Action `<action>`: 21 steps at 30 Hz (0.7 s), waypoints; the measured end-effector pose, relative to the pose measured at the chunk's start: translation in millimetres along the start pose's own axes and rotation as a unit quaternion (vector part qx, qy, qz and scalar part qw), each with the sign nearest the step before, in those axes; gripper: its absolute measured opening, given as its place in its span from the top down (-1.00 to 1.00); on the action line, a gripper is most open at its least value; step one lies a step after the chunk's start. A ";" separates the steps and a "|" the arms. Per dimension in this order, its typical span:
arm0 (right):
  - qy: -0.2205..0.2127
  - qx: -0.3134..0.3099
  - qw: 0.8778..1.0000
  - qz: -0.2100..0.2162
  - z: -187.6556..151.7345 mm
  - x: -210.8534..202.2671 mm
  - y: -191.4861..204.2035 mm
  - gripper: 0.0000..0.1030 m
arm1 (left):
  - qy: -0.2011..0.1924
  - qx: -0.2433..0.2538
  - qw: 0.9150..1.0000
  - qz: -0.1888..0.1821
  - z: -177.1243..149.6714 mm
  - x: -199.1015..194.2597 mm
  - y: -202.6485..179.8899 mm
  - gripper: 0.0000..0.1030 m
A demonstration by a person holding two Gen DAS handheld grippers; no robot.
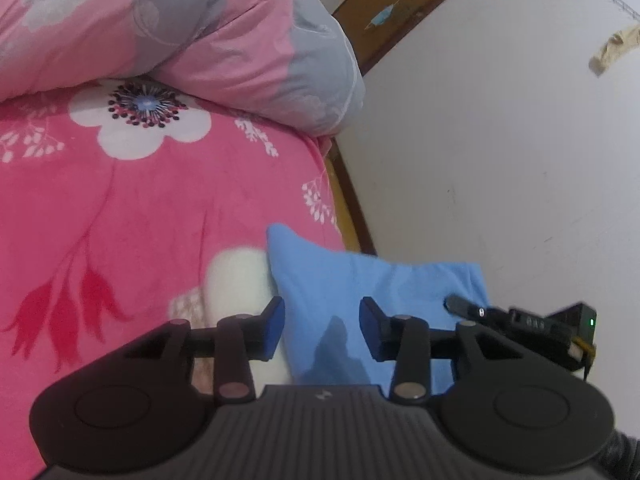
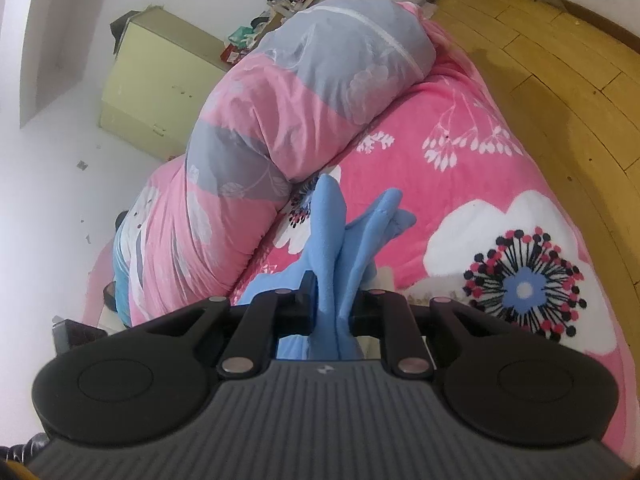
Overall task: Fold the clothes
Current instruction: 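Carry the light-blue shirt with both grippers and lower it onto the folded clothes stack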
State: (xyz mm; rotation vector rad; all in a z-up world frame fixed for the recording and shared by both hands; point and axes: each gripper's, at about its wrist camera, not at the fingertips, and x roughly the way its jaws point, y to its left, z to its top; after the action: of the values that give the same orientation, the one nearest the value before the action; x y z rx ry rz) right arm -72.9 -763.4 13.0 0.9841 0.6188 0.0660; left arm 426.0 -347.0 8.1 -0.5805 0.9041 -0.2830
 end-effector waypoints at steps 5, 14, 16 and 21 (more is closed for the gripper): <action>0.008 -0.007 1.000 -0.006 1.3 -2.6 4.6 0.74 | 0.019 -0.019 0.999 -0.018 -30.6 -45.1 0.4 0.21; -0.002 0.010 0.999 -0.042 -1.2 -33.4 11.3 0.27 | 0.087 -0.066 0.993 -0.046 -91.0 -74.1 1.1 0.25; 0.008 0.008 0.999 -0.049 -3.4 -37.6 11.8 0.25 | 0.088 -0.070 0.992 -0.050 -97.6 -76.9 1.8 0.29; 0.024 0.001 0.998 -0.053 -4.2 -26.8 17.2 0.25 | 0.091 -0.082 0.991 -0.062 -107.7 -82.9 2.9 0.57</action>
State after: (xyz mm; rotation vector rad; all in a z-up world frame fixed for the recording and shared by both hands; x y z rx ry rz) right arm -93.5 -759.2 37.2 0.9534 0.7148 -0.0041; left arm 290.2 -344.1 9.0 -0.7729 1.0766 -0.3807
